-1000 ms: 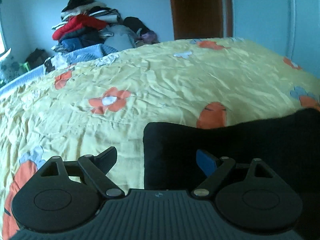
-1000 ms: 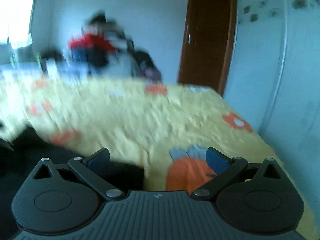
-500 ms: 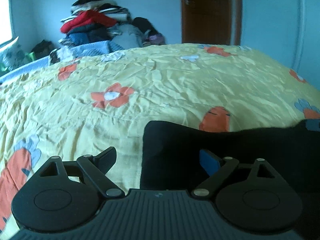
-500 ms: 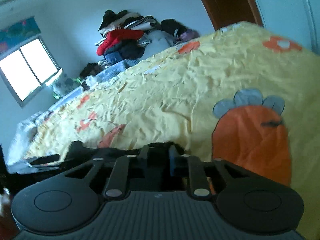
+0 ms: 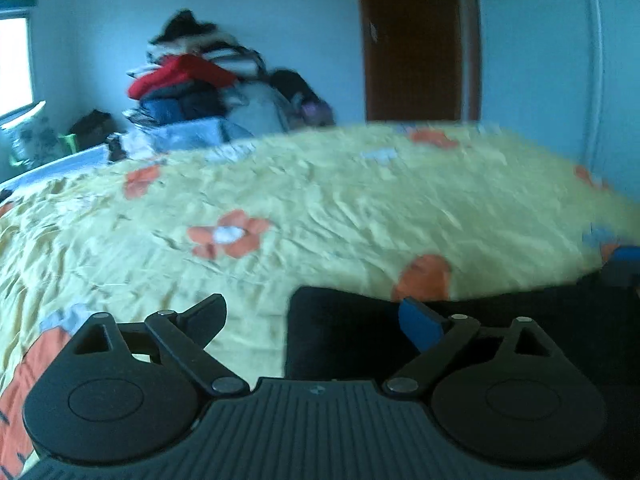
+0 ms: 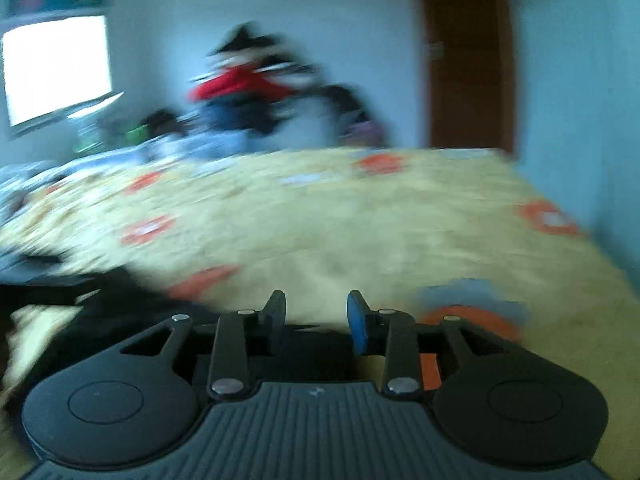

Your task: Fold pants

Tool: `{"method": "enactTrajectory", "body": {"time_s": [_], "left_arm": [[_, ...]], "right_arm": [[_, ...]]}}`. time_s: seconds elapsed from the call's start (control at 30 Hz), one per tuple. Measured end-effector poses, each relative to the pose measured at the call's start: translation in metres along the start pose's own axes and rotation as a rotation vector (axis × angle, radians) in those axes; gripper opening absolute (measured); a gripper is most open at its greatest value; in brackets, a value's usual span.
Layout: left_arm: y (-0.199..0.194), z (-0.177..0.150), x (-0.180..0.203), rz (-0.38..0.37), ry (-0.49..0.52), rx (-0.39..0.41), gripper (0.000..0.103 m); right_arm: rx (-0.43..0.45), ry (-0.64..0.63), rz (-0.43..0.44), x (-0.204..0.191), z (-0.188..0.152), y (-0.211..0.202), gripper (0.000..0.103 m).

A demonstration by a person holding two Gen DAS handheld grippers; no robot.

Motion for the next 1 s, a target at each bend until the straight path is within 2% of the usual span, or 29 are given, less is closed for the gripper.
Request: {"method": "enactTrajectory", "body": {"time_s": [0.03, 0.1, 0.13, 0.23, 0.3, 0.37, 0.43, 0.53, 0.63, 0.83, 1.0], "left_arm": [[0.010, -0.003, 0.005, 0.004, 0.022, -0.042, 0.095], [0.028, -0.011, 0.008, 0.027, 0.037, -0.090, 0.100], [0.031, -0.012, 0.004, 0.038, 0.009, -0.080, 0.102], [0.030, -0.011, -0.011, 0.023, -0.058, -0.108, 0.100], [0.014, -0.010, -0.019, 0.025, -0.068, -0.058, 0.096], [-0.005, -0.012, -0.025, 0.034, -0.063, -0.014, 0.098], [-0.024, -0.017, -0.027, 0.006, -0.067, 0.017, 0.098], [-0.048, -0.027, -0.022, -0.056, -0.073, 0.037, 0.098], [-0.064, -0.040, -0.007, -0.089, -0.035, 0.056, 0.098], [-0.076, -0.063, 0.022, -0.090, 0.100, 0.108, 0.098], [-0.080, -0.073, 0.032, -0.133, 0.124, 0.126, 0.098]], "right_arm": [[-0.047, -0.032, 0.036, -0.009, -0.004, 0.010, 0.033], [-0.127, -0.098, -0.002, -0.014, -0.014, 0.032, 0.033], [-0.124, -0.097, -0.015, -0.010, -0.015, 0.039, 0.034], [-0.100, 0.015, -0.012, 0.005, -0.011, 0.037, 0.034], [-0.061, 0.003, -0.022, 0.001, -0.011, 0.022, 0.036], [-0.018, 0.006, -0.066, 0.003, -0.012, 0.001, 0.041], [0.026, 0.047, -0.102, 0.012, -0.015, -0.023, 0.042], [0.060, 0.149, -0.066, 0.023, -0.023, -0.053, 0.042], [0.034, 0.156, -0.051, 0.020, -0.036, -0.070, 0.045], [-0.054, 0.039, -0.035, -0.012, -0.059, -0.072, 0.045], [-0.110, -0.056, -0.047, -0.026, -0.074, -0.069, 0.044]]}}
Point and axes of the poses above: each gripper's, at about its wrist camera, not at the fingertips, and y roughly the way its jaws point, x to its right, z to its top, the point moved 6 cm from there along y, roughly the way its jaws point, and after that the axes turned 2 degrees about z, right-handed, at the moved point
